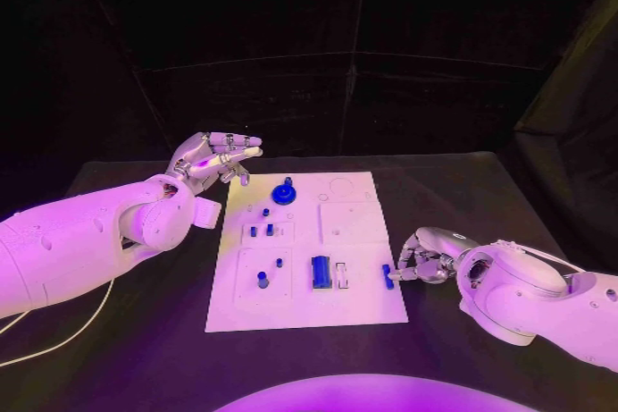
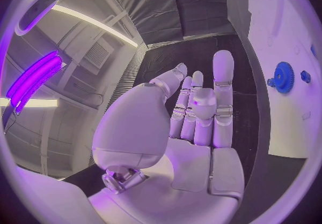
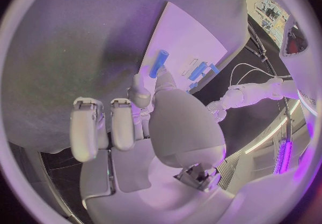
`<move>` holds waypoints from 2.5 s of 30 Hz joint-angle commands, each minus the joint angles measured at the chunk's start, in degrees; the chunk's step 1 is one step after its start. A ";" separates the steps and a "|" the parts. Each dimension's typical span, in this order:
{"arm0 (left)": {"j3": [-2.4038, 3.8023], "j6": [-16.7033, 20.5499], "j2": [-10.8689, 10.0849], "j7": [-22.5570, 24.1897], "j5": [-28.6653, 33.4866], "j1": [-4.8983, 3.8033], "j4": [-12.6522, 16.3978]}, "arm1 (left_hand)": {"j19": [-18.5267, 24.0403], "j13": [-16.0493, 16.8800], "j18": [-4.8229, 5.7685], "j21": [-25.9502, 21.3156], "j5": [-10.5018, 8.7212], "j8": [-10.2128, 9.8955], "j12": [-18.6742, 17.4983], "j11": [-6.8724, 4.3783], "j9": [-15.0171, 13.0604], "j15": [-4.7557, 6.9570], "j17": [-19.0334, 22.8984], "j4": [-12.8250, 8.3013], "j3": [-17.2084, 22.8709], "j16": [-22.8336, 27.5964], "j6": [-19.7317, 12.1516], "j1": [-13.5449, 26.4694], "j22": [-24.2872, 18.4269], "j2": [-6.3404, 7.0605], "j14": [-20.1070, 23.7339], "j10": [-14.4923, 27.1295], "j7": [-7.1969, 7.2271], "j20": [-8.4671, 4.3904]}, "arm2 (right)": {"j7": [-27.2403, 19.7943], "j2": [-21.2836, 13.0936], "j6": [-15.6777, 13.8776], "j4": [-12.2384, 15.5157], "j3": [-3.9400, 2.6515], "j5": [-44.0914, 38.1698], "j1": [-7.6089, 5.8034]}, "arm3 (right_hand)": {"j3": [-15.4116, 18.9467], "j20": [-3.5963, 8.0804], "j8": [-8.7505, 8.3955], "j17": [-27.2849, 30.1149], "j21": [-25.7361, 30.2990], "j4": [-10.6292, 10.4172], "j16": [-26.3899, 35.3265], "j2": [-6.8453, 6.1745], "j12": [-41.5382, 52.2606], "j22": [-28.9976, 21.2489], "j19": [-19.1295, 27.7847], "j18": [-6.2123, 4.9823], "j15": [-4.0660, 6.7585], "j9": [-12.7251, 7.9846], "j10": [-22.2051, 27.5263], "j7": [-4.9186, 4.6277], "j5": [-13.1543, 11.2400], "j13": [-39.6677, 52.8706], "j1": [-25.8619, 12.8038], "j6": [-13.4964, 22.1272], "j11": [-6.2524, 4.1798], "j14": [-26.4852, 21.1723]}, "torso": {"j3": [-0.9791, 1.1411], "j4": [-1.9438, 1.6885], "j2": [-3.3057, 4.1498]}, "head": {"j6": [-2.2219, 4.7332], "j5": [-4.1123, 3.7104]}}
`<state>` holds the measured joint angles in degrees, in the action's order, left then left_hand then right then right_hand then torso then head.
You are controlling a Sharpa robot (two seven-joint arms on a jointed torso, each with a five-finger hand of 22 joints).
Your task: Assemble the parts on the task board
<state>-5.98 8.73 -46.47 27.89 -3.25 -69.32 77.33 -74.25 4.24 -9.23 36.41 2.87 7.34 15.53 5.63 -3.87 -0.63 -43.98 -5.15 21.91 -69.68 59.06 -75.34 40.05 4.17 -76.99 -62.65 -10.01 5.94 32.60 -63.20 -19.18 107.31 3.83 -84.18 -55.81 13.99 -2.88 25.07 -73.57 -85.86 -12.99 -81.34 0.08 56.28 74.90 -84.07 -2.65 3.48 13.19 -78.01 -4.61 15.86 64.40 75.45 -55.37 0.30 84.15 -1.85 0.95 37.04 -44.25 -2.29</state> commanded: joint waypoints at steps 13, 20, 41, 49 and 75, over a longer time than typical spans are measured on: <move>0.04 -0.56 -0.07 0.44 0.18 0.13 -0.15 | 0.21 0.04 -1.18 -0.30 0.14 0.01 0.16 0.14 0.00 -0.04 0.05 0.02 -0.23 -0.33 -0.42 -0.13 -0.07 0.01 0.45 0.36 -0.12 0.24 | 0.39 2.48 -0.16 -0.58 -0.01 -2.94 0.36 | 0.17 -0.14 0.18 -0.12 0.06 0.07 0.00 0.14 0.15 9.94 -1.64 1.06 0.07 0.31 -0.35 0.01 0.07 0.35 0.28 -0.50 -0.16 2.84 | -0.07 -0.03 0.11 | -0.29 0.12; 0.04 -0.63 -0.05 0.41 0.18 0.17 -0.18 | 0.21 0.04 -1.18 -0.30 0.14 0.01 0.16 0.14 0.00 -0.04 0.05 0.02 -0.23 -0.33 -0.42 -0.13 -0.07 0.01 0.45 0.36 -0.12 0.24 | 2.61 3.58 4.01 -1.40 -0.01 -4.35 0.50 | 0.11 -0.05 0.26 0.16 0.22 0.52 0.21 0.36 -0.29 9.77 -1.48 1.01 0.17 0.69 -0.14 0.09 0.55 0.14 1.59 -0.71 -0.26 2.78 | -0.10 -0.16 0.02 | -0.51 0.15; 0.04 -1.24 -0.19 -0.17 0.18 0.25 -0.12 | 0.21 0.05 -1.17 -0.34 0.14 0.04 0.24 0.18 0.00 -0.08 0.14 0.18 -0.41 -0.35 -0.47 0.15 -0.09 -0.08 0.50 0.45 -0.15 0.26 | 7.66 6.34 10.96 -2.21 -0.01 -9.72 1.59 | -1.63 0.13 -0.53 0.68 0.57 4.04 0.76 2.36 -1.74 9.47 -1.18 0.91 0.35 1.41 0.58 0.16 1.14 -0.50 8.26 -0.65 -0.45 2.65 | -0.09 -0.03 0.02 | -0.54 0.49; 0.03 -1.28 -0.20 -0.16 0.18 0.28 -0.14 | 0.21 0.05 -1.17 -0.34 0.14 0.04 0.24 0.18 0.00 -0.08 0.14 0.18 -0.41 -0.35 -0.47 0.15 -0.09 -0.08 0.50 0.45 -0.15 0.26 | 7.19 5.67 3.91 -0.32 -0.03 -9.09 1.62 | -3.55 0.39 -1.14 0.15 0.26 4.39 0.55 3.75 -1.69 9.87 -1.54 1.03 0.63 1.53 0.30 0.53 7.03 -0.34 9.75 -1.21 -0.79 2.80 | -0.12 -0.09 -0.02 | -0.48 0.46; 0.03 -1.30 -0.12 -0.22 0.18 0.30 -0.07 | 0.21 0.05 -1.17 -0.34 0.14 0.04 0.24 0.18 0.00 -0.08 0.14 0.18 -0.41 -0.35 -0.47 0.15 -0.09 -0.08 0.50 0.45 -0.15 0.26 | -2.23 7.55 -12.62 2.59 -0.09 10.07 1.55 | -6.55 0.45 -2.67 -0.39 0.13 2.64 0.30 3.19 -1.83 10.05 -1.71 1.07 0.61 1.33 -0.15 0.47 7.53 -0.31 8.59 -1.82 -0.73 2.94 | -0.19 -0.16 0.04 | -0.75 1.16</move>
<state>-5.99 8.07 -46.63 27.45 -3.25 -68.94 77.15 -74.25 4.24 -9.24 36.41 2.87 7.33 15.53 5.84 -3.87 -0.63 -43.89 -4.97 21.75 -69.68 58.85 -75.34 40.03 4.17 -76.98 -62.45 -10.22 5.94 31.53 -55.81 -30.81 109.96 3.76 -77.29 -54.18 7.33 -2.73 22.72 -73.90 -85.63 -10.03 -80.82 3.44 54.72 74.94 -83.92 -2.65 3.90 14.46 -77.79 -4.30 23.34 64.10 84.54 -56.71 -0.32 84.16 -2.05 0.85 37.08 -44.92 -1.15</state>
